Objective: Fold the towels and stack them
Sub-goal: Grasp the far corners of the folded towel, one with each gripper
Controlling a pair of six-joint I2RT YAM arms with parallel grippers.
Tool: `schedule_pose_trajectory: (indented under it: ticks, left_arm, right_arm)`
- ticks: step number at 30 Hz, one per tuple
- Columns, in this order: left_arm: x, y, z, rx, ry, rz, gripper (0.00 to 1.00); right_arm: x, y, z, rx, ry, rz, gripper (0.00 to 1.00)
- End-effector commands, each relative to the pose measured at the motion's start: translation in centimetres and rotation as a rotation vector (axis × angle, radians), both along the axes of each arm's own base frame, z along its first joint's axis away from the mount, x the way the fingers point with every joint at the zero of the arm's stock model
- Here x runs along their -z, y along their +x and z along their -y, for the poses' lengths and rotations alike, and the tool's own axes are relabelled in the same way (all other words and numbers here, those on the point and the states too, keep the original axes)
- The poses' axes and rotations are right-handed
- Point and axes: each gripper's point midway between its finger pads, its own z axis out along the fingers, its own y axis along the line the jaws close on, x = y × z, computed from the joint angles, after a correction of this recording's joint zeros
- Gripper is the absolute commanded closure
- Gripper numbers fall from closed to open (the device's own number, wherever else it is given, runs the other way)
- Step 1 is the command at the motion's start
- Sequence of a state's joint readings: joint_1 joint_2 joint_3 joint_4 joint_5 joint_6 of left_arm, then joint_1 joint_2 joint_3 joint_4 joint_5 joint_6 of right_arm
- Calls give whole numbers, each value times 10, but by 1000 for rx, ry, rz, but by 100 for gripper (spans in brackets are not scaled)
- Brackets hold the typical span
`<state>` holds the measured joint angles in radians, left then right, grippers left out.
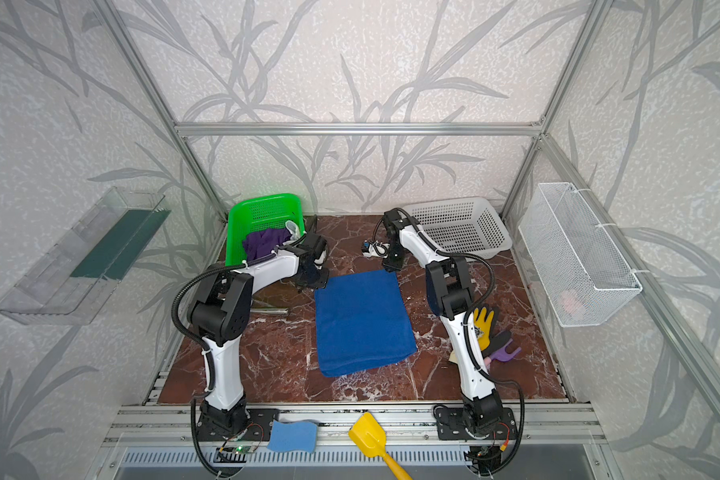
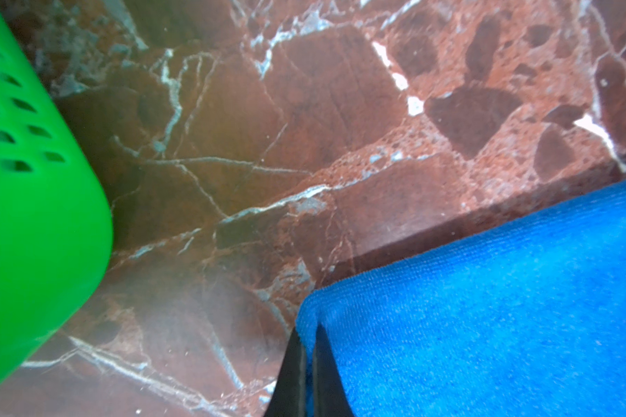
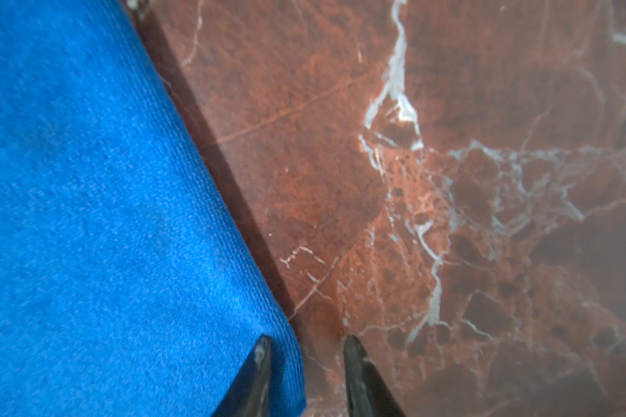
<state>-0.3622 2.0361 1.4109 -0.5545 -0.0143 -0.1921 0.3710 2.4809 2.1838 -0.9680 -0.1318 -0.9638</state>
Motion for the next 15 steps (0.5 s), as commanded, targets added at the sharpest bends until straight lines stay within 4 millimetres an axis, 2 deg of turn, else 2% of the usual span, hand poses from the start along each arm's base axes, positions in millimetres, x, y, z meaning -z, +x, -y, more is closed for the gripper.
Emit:
schedule_pose_trajectory:
  ticks: [1, 8, 12, 15]
  left_arm:
    - [-5, -11, -14, 1, 47, -22, 100]
    - [-2, -11, -14, 9, 50, -23, 100]
    - [-2, -13, -14, 11, 48, -22, 100]
    - [-4, -12, -13, 13, 42, -12, 100]
  right_arm:
    - [12, -17, 5, -81, -63, -70, 69]
    - [17, -33, 5, -131, -79, -137, 82]
    - [20, -40, 2, -152, -72, -164, 100]
    - [14, -36, -5, -142, -36, -150, 100]
